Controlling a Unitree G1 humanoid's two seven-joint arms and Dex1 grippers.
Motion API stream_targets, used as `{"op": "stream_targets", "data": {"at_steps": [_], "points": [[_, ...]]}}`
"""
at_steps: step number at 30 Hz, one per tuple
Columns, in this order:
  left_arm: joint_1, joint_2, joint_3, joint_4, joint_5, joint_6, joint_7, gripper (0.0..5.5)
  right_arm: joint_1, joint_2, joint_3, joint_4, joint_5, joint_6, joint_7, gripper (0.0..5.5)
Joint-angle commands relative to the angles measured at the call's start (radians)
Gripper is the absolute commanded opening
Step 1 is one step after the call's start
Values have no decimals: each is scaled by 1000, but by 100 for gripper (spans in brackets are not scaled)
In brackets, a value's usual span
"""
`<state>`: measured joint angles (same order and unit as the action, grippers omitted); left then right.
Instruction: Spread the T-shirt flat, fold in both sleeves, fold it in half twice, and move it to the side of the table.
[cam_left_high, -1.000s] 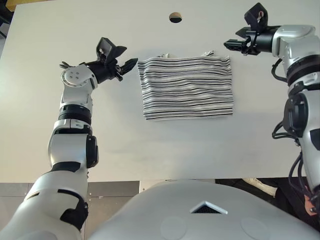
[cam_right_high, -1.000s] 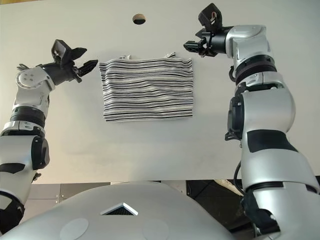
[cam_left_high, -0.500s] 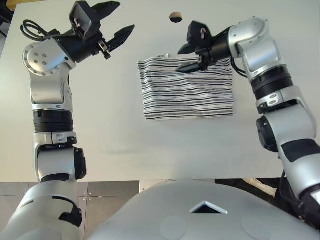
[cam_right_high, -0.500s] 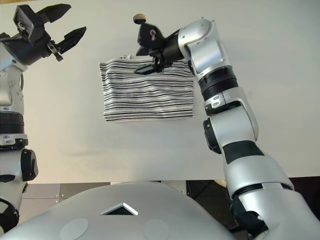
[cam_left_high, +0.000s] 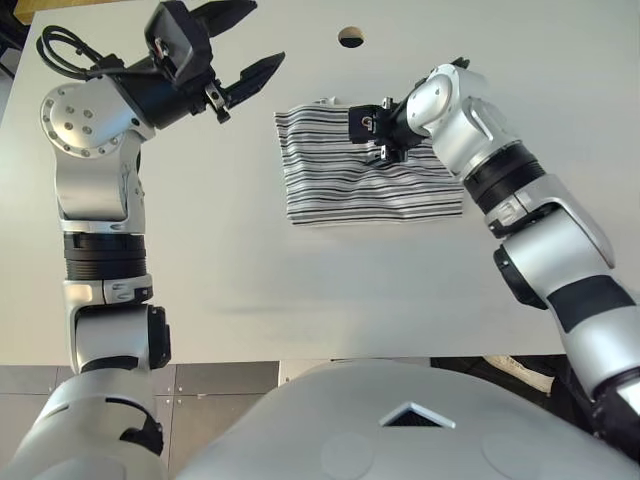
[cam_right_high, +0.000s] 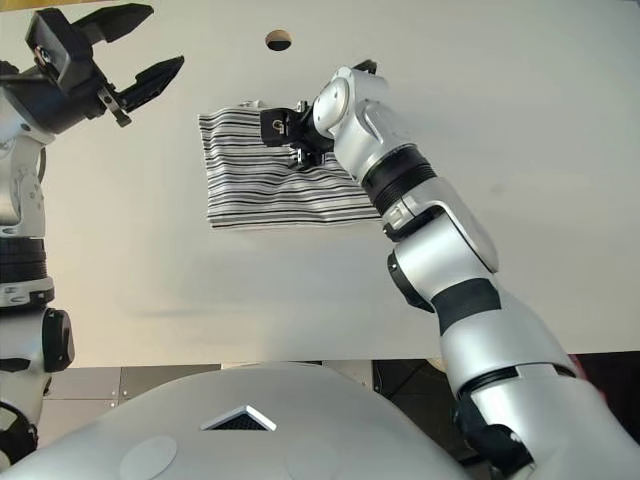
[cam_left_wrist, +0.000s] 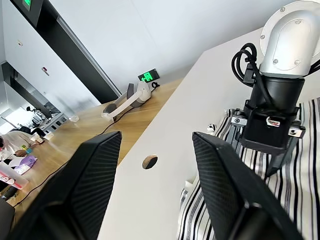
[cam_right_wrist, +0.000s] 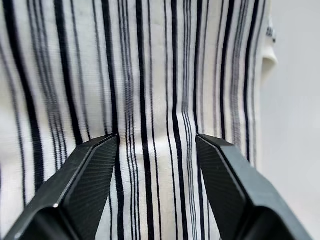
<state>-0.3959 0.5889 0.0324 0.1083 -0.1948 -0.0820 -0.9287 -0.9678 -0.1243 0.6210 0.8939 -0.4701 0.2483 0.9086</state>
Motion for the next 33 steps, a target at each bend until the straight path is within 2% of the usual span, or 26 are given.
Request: {"op": "stream_targets", "data": {"at_steps": [1, 3, 6, 10, 13, 17, 20, 24, 26, 30, 33], "points": [[13, 8, -3, -31, -10, 14, 1, 264, -14, 93, 23, 226, -44, -38, -143, 286], [-4, 5, -11, -27, -11, 15, -6, 264, -43, 135, 8, 305, -39, -91, -194, 286], [-23, 4, -21, -27, -10, 16, -16, 264, -46, 213, -14, 333, -5, -239, -150, 286], [-18, 11, -28, -46, -13, 21, -12, 264, 43, 233, 40, 216, 31, -489, 98, 286], [-16, 9, -33, -58, -11, 27, -7, 264, 103, 176, 78, 100, 50, -617, 230, 286], [-19, 0, -47, -69, -5, 32, -1, 264, 152, 24, 103, -98, 114, -734, 446, 286], [-13, -2, -51, -82, -4, 36, 7, 264, 76, -65, 146, -73, 22, -829, 416, 286], [-12, -7, -60, -91, 0, 36, 10, 264, -26, -60, 187, 65, -76, -854, 287, 286], [-15, -11, -66, -91, -1, 38, 11, 264, -37, -34, 171, 103, -57, -854, 281, 286], [-23, -15, -71, -71, 4, 35, 15, 264, -49, 9, 44, 71, 143, -730, 466, 286], [-32, -16, -71, -68, 1, 42, 16, 264, -114, 5, -43, 67, 242, -556, 601, 286]]}}
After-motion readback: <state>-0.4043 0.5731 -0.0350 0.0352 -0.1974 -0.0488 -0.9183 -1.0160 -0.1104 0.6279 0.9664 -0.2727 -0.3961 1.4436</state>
